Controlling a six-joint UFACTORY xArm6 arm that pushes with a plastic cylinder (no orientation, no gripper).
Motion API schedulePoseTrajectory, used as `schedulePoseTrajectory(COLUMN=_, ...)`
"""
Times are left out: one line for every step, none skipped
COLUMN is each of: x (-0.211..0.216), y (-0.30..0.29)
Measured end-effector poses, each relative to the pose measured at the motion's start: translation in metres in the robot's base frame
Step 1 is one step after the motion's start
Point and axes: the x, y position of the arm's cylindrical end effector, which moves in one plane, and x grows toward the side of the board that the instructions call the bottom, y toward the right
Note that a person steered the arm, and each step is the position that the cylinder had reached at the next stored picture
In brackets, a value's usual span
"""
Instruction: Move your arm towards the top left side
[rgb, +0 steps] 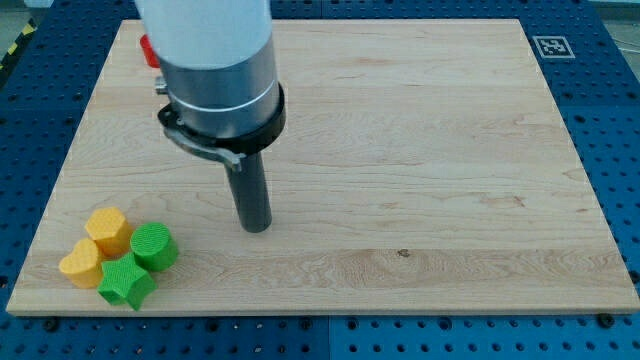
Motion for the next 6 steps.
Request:
schedulePoseTrajectory(x=-0.017, y=0.006)
schedulePoseTrajectory(x=-0.045, y=0.006)
schedulePoseTrajectory(x=-0.076, y=-0.006)
schedulePoseTrajectory(x=-0.097, y=-0.018)
schedulePoseTrajectory(x=-0.116, y=-0.051)
schedulePoseTrajectory(x=-0.138, y=-0.092)
